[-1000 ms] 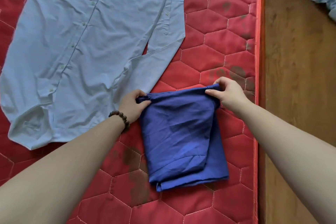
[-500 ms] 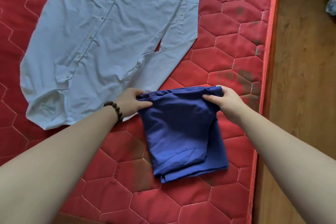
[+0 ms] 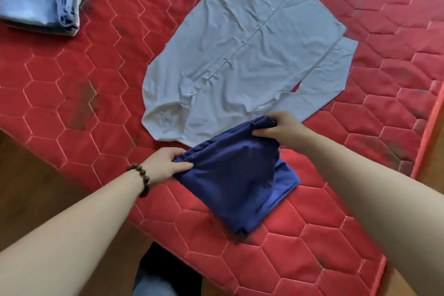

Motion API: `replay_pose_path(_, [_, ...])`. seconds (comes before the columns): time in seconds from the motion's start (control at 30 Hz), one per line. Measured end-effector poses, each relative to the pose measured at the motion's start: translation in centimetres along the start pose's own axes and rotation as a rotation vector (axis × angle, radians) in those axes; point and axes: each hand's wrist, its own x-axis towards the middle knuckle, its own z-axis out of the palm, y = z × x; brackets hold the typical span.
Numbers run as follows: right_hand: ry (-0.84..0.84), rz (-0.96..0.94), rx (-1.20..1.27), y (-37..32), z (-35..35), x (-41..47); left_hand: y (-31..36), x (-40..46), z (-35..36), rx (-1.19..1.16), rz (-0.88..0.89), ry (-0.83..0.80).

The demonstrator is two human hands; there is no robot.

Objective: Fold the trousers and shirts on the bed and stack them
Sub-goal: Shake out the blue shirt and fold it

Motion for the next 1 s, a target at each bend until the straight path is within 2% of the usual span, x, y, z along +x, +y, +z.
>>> replay_pose_path(0.2, [-0.101, 0.009, -0.198, -6.5, 10.2, 8.8, -8.4, -0.7, -8.4, -0.205, -0.053, 0.114])
replay_pose_path(0.43, [-0.132, -0.025, -0.198, -13.9, 22.8, 18.1, -16.7, 0.3, -20.2, -0.496, -0.056, 0.381])
replay_pose_path(0.57, [-0.167, -0.092, -0.263, -18.1, 28.8, 23.1, -19.8, 1.2, -27.1, -0.463, -0.024, 0.511])
replay_pose_path(0.7, [-0.096, -0.170, -0.367, -21.1, 33.4, 28.7, -22.1, 3.3, -32.2, -0.348, -0.016, 0.660])
replay_pose_path(0.8, [-0.118, -0.097, -0.397, -21.3, 34.8, 30.8, -22.4, 4.6, -33.3, -0.321, -0.044, 0.727])
replay_pose_path(0.87, [-0.119, -0.089, -0.508, -20.7, 35.3, 31.4, -22.7, 5.1, -33.5, -0.244, -0.061, 0.737])
replay_pose_path(0.93, [-0.046, -0.130, -0.575, -20.4, 35.6, 32.0, -22.9, 5.4, -33.7, -0.229, -0.066, 0.742])
replay_pose_path(1.0, [0.039, -0.185, -0.530, -21.1, 35.9, 32.5, -22.5, 5.5, -34.3, -0.290, -0.046, 0.774])
